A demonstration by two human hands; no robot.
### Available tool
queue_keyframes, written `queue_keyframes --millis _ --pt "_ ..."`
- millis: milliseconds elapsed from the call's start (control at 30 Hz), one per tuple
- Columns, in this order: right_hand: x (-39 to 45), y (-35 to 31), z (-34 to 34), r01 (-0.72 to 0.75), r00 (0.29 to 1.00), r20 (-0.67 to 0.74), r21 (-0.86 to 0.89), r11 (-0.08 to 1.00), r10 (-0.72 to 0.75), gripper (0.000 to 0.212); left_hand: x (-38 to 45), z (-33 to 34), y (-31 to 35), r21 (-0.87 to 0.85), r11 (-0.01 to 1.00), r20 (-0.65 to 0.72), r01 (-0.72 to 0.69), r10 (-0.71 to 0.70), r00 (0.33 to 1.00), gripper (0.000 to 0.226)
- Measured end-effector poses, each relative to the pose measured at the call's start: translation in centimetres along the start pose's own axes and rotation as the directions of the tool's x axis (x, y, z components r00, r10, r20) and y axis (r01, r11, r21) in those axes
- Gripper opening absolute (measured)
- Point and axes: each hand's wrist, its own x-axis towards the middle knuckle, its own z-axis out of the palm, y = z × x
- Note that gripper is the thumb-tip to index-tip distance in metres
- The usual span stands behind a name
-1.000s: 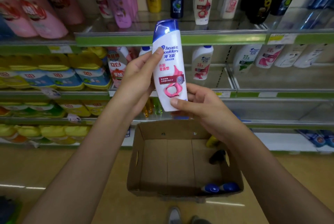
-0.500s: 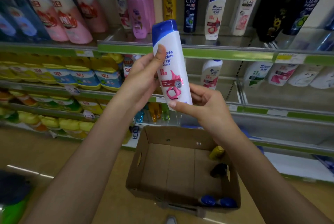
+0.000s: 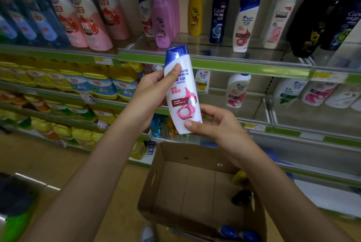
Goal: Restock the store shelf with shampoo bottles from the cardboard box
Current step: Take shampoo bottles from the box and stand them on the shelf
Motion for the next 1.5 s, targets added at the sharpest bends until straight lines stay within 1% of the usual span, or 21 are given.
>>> queue_keyframes --millis 100,233,333,433,533,633,733,867,933,1100,1200,1267,1367,1500 --pt "2.0 0.7 1.0 -0.019 1.000 -0.006 0.027 0.999 0.019 0.048 1.4 -1.8 -0.7 0.041 0.999 -0.011 -0.002 0.002 1.000 0.029" --pt "5.8 1.6 3.3 -0.033 0.999 -0.022 0.033 0.999 0.034 0.046 4.2 -5.2 -1.3 0.067 0.998 -0.017 0.002 -0.001 1.000 0.034" --pt "9.5 2.0 5.3 -0.037 0.999 -0.038 0.042 0.998 0.039 0.048 7.1 -8.3 -1.5 0.091 0.996 -0.014 -0.010 0.012 1.000 0.034" --pt "13.7 2.0 7.3 -0.036 0.997 -0.060 0.083 0.996 0.041 0.050 10.4 -11.4 -1.2 0.107 0.993 -0.013 -0.042 0.043 0.999 0.033" --pt "17.5 1.8 9.2 -0.042 0.996 -0.078 0.122 0.992 0.052 0.045 13.4 -14.2 -0.6 0.094 0.990 -0.018 -0.101 0.103 0.995 0.031" --pt "21.0 1.5 10.8 -0.031 0.994 -0.100 0.103 0.994 0.041 0.041 16.0 -16.8 -0.1 0.107 0.984 -0.016 -0.140 0.142 0.990 0.031" --pt "24.0 1.3 12.1 -0.029 0.990 -0.133 0.095 0.995 0.042 0.040 18.5 -18.9 0.2 0.119 0.982 0.004 -0.149 0.149 0.989 0.030" --pt "26.8 1.2 13.4 -0.037 0.988 -0.148 0.047 0.998 0.044 0.041 21.0 -21.0 0.0 0.131 0.978 0.014 -0.163 0.163 0.987 0.018" --pt "27.6 1.3 13.8 -0.036 0.985 -0.166 0.031 0.999 0.041 0.041 22.0 -21.6 -0.3 0.132 0.977 0.033 -0.170 0.168 0.985 0.017" --pt "27.9 1.3 13.2 -0.014 0.966 -0.258 0.001 1.000 0.014 0.039 23.6 -20.6 -0.4 0.104 0.974 0.111 -0.203 0.191 0.975 0.030" --pt "26.8 1.1 11.8 -0.012 0.949 -0.314 -0.009 1.000 0.008 0.038 24.0 -18.6 -0.4 0.083 0.973 0.174 -0.213 0.197 0.965 0.032" --pt "25.6 0.7 10.7 -0.007 0.936 -0.351 -0.015 1.000 0.001 0.038 24.0 -16.9 -0.2 0.077 0.972 0.217 -0.221 0.200 0.955 0.030" --pt "23.9 0.2 8.6 -0.015 0.907 -0.420 -0.052 0.999 -0.008 0.039 23.8 -13.9 0.4 0.061 0.970 0.284 -0.233 0.207 0.936 0.016" --pt "21.7 -0.2 4.5 0.002 0.860 -0.509 -0.085 0.996 -0.045 0.036 23.7 -9.0 1.0 0.063 0.958 0.369 -0.280 0.238 0.899 0.017"
